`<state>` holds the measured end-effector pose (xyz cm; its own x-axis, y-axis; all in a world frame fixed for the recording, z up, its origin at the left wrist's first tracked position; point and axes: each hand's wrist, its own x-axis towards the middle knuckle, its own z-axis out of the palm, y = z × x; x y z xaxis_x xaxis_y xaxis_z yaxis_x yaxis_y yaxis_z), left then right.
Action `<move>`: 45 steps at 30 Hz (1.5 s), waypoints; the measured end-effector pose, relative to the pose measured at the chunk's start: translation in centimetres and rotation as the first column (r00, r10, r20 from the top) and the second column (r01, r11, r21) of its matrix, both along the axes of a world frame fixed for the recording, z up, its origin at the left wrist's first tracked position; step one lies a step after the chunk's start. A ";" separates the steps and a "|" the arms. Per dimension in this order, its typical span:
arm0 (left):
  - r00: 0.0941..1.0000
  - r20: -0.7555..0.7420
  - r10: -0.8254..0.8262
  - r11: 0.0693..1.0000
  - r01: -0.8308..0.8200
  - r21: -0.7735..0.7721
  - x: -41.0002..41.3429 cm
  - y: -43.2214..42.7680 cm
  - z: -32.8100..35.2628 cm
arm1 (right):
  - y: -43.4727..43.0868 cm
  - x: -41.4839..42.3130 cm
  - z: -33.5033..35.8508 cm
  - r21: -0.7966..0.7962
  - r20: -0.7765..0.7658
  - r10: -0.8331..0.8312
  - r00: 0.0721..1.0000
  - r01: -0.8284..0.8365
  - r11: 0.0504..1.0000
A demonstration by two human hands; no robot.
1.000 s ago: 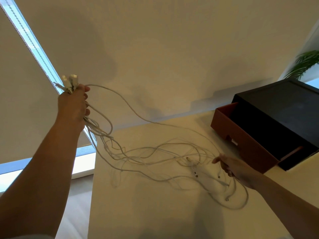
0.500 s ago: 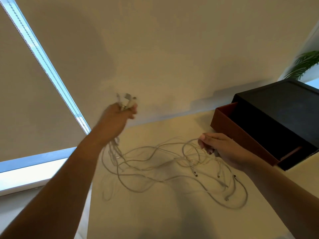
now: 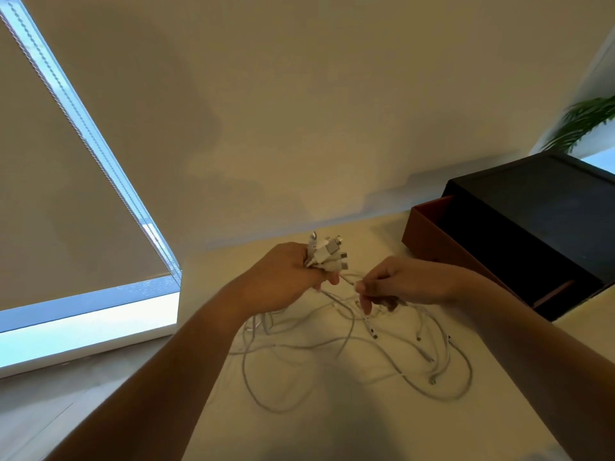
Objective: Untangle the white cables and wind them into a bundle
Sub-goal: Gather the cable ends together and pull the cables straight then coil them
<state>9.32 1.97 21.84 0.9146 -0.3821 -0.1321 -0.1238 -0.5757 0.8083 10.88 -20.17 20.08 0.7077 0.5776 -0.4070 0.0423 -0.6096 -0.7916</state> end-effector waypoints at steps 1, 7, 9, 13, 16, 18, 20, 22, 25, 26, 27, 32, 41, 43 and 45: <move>1.000 0.021 -0.002 1.000 0.001 0.026 -0.1 -0.2 -0.1 | 0.1 0.2 -0.1 -0.048 -0.011 0.001 1.000 -0.002 0.999; 0.993 0.106 0.050 0.996 -0.058 0.068 -0.1 -0.1 -0.4 | -0.1 1.2 -0.6 -0.152 -0.080 -0.059 0.995 0.046 0.987; 0.993 0.107 0.045 0.994 -0.056 0.097 -0.1 -0.2 -0.7 | 0.2 1.5 -0.8 -0.179 -0.068 -0.091 0.994 0.078 0.981; 0.989 0.128 0.074 0.992 -0.086 0.096 0.1 -0.1 -0.7 | 0.3 1.8 -1.1 -0.218 0.027 -0.139 0.990 0.141 0.966; 0.988 0.128 0.091 0.992 -0.102 0.077 0.3 0.4 -0.2 | -0.3 1.5 -1.0 -0.074 -0.047 -0.150 0.988 0.147 0.986; 0.989 0.118 0.086 0.992 -0.096 0.081 0.2 0.2 -0.2 | -0.5 1.5 -1.0 -0.077 -0.063 -0.132 0.989 0.127 0.989; 0.990 0.115 0.082 0.992 -0.092 0.088 0.2 0.0 -0.3 | -0.5 1.7 -1.1 -0.114 -0.075 -0.105 0.992 0.096 0.989; 0.991 0.108 0.080 0.993 -0.089 0.083 0.4 -0.1 -0.5 | -0.7 1.8 -1.1 -0.152 -0.085 -0.084 0.993 0.071 0.986; 0.993 0.092 0.075 0.992 -0.083 0.092 0.5 -0.3 -0.7 | -0.6 2.0 -1.3 -0.194 -0.071 -0.080 0.994 0.065 0.979; 0.994 0.080 0.073 0.993 -0.080 0.089 0.6 -0.2 -0.7 | -0.5 2.0 -1.3 -0.193 -0.054 -0.085 0.995 0.073 0.978; 0.995 0.070 0.070 0.995 -0.075 0.073 0.7 0.0 -0.7 | -0.5 2.0 -1.4 -0.182 -0.032 -0.099 0.995 0.092 0.979; 0.973 0.011 0.230 0.946 -0.221 -0.237 1.9 2.6 0.6 | -3.2 2.7 -1.8 -0.441 0.152 -0.062 0.986 0.124 0.889; 0.827 -0.189 0.530 0.544 -0.502 -0.673 2.5 3.7 3.4 | 4.2 -0.8 -3.0 -0.145 0.534 -0.036 0.845 0.133 0.981; 0.824 -0.198 0.531 0.529 -0.505 -0.682 2.4 3.5 3.5 | 7.6 -3.0 -2.0 0.026 0.370 0.000 0.929 -0.010 1.000; 0.823 -0.202 0.532 0.512 -0.502 -0.697 2.1 3.3 3.8 | 10.3 -4.6 -1.6 0.146 0.189 0.089 0.978 -0.118 0.982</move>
<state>11.41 5.27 25.60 0.9795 0.2014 -0.0096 -0.0283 0.1844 0.9824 6.25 -9.88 18.48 0.6943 0.6976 -0.1770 0.2501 -0.4645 -0.8495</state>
